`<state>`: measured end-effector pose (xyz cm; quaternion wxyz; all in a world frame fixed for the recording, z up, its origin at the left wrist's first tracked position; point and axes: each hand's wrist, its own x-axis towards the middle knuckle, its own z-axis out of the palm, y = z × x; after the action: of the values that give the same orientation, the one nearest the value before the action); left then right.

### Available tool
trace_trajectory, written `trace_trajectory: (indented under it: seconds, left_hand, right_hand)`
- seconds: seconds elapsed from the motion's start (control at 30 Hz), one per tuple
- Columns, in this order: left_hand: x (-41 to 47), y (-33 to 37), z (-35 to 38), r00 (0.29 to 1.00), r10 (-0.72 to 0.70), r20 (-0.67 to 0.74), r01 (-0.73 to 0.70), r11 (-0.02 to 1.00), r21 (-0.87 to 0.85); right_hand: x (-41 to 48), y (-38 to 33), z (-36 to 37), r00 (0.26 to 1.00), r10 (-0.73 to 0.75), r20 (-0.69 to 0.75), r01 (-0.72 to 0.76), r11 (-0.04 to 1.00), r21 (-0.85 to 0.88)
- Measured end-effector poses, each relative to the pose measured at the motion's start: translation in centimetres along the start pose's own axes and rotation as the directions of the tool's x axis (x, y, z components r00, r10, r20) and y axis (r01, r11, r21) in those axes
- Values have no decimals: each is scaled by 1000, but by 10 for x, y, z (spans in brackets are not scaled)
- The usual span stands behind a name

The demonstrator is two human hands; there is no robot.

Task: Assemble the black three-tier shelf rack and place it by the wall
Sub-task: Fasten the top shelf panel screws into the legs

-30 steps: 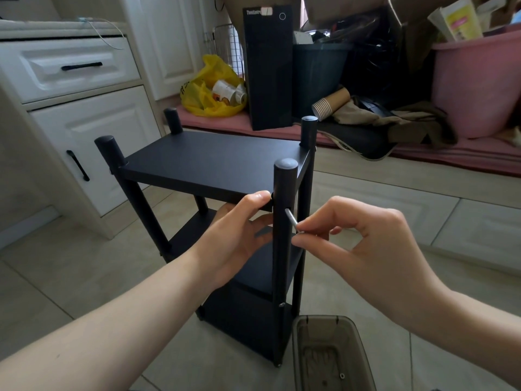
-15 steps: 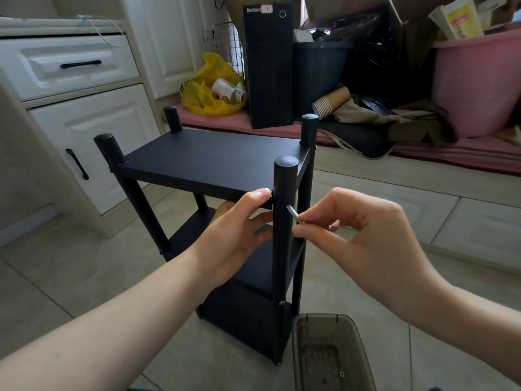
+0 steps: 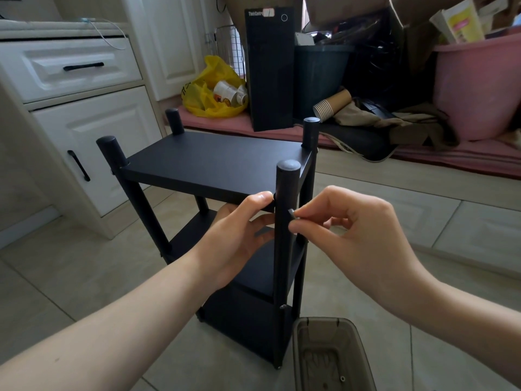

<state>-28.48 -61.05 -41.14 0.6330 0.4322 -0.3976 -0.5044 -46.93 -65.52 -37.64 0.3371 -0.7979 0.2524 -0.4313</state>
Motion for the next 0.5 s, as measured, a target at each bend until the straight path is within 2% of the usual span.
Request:
trace_trajectory:
  seconds: [0.5]
  left_hand:
    - [1,0,2,999,32,-20,-33,998,-46]
  right_hand:
    - [1,-2,1,1000,-27,-1,27,998,-48]
